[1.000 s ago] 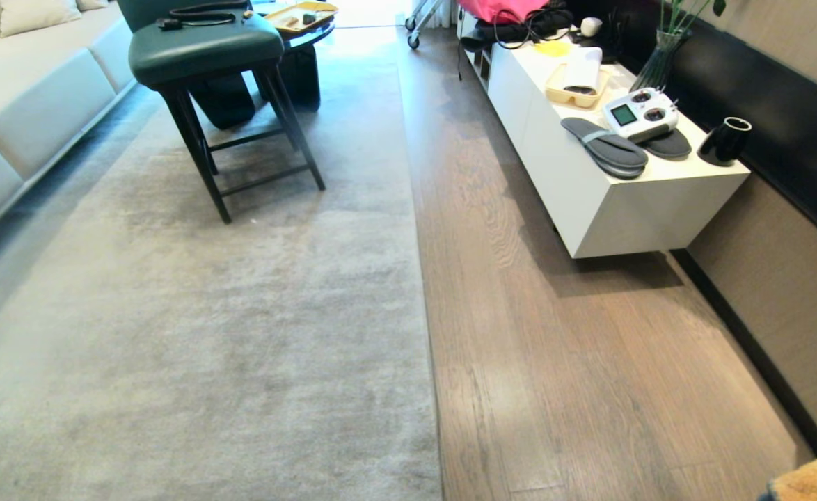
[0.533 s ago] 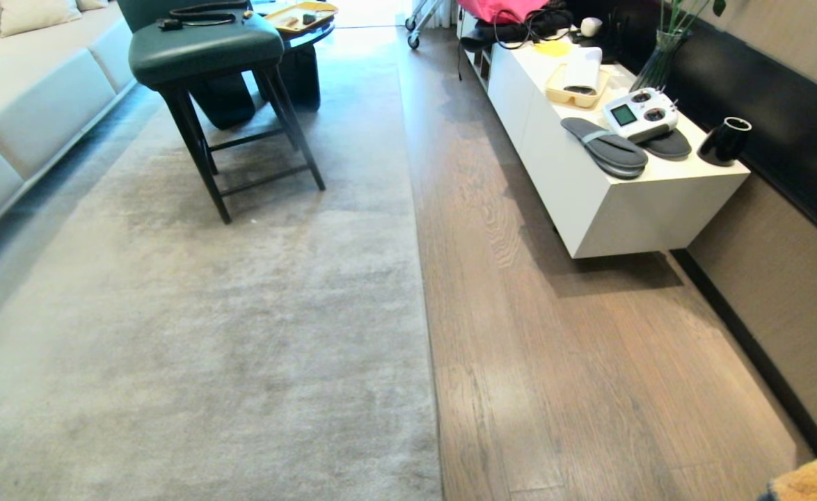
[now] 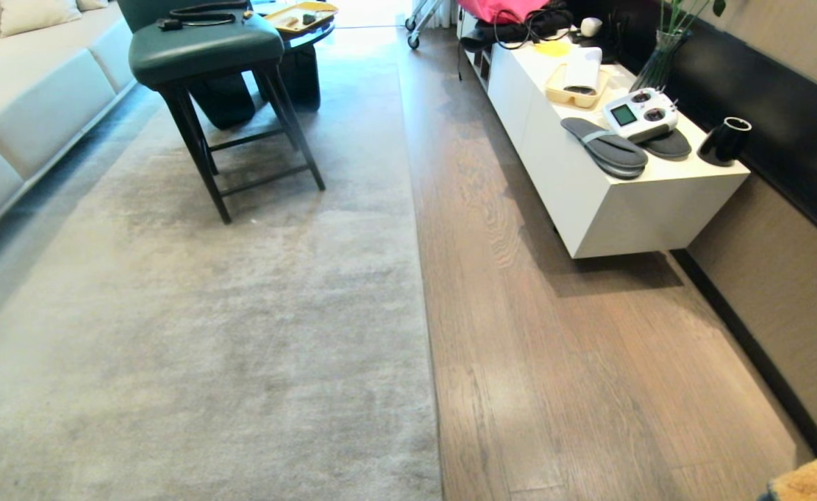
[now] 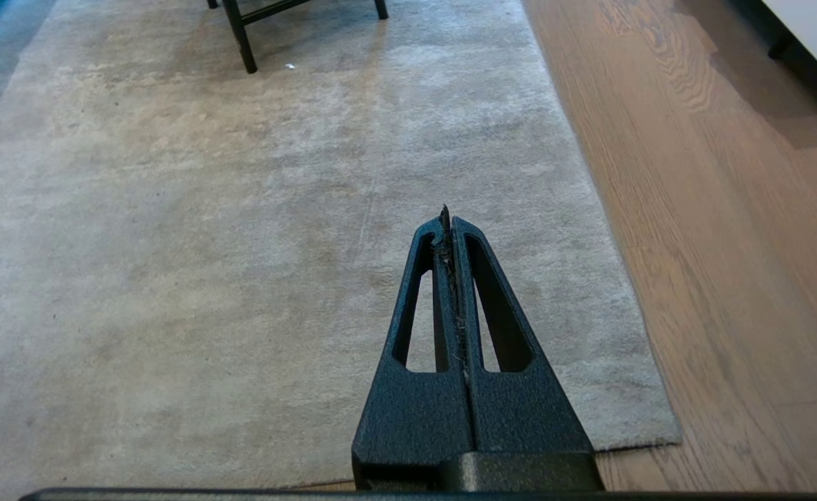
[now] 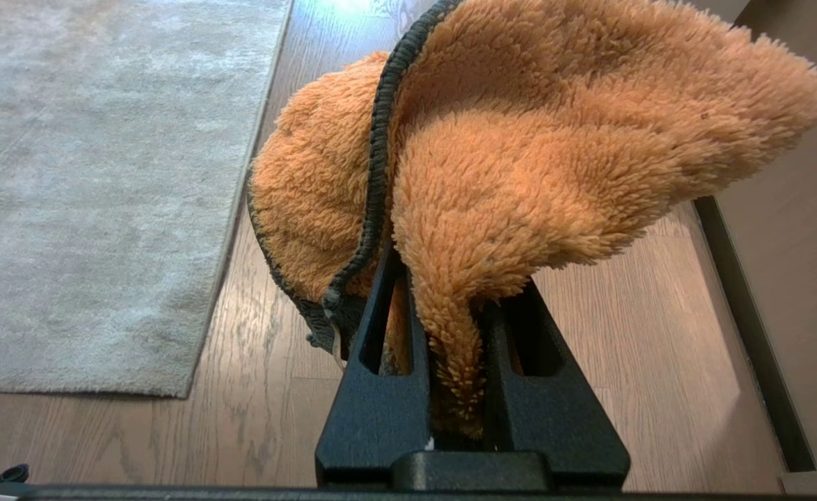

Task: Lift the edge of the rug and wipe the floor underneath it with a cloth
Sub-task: Put down the rag

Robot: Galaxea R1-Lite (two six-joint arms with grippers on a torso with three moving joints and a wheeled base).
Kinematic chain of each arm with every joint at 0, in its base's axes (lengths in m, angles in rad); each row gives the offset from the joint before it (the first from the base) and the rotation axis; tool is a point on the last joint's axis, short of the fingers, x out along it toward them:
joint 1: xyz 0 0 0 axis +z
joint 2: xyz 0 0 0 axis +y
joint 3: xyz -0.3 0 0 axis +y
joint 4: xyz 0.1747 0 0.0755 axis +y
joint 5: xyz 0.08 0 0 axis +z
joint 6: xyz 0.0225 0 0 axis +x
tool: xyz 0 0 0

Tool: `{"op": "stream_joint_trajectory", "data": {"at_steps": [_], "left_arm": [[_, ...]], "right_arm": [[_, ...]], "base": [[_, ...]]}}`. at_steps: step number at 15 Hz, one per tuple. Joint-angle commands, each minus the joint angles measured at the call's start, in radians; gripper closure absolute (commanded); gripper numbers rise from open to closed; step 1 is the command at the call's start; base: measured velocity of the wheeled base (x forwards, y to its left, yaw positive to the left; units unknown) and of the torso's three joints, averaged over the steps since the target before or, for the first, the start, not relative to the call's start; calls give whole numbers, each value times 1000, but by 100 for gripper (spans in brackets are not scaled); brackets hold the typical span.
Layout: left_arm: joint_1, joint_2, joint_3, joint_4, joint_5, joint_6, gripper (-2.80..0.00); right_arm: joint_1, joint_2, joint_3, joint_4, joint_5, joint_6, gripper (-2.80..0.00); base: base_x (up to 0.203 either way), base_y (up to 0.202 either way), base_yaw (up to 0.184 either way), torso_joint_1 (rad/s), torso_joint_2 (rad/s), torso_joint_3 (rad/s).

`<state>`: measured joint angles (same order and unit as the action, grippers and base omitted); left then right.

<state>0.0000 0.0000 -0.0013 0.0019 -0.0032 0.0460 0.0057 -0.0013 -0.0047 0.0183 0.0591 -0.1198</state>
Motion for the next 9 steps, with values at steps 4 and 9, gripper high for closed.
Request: {"op": "stream_joint_trajectory", "data": {"at_steps": [4,9], "left_arm": [[0,0,0,1,0,2,0],[0,0,1,1,0,2,0]], "right_arm": [[0,1,0,0,1,-1,0],[0,1,0,0,1,-1,0]], "base": [[0,0,0,0,0,0],[0,0,0,0,0,0]]}}
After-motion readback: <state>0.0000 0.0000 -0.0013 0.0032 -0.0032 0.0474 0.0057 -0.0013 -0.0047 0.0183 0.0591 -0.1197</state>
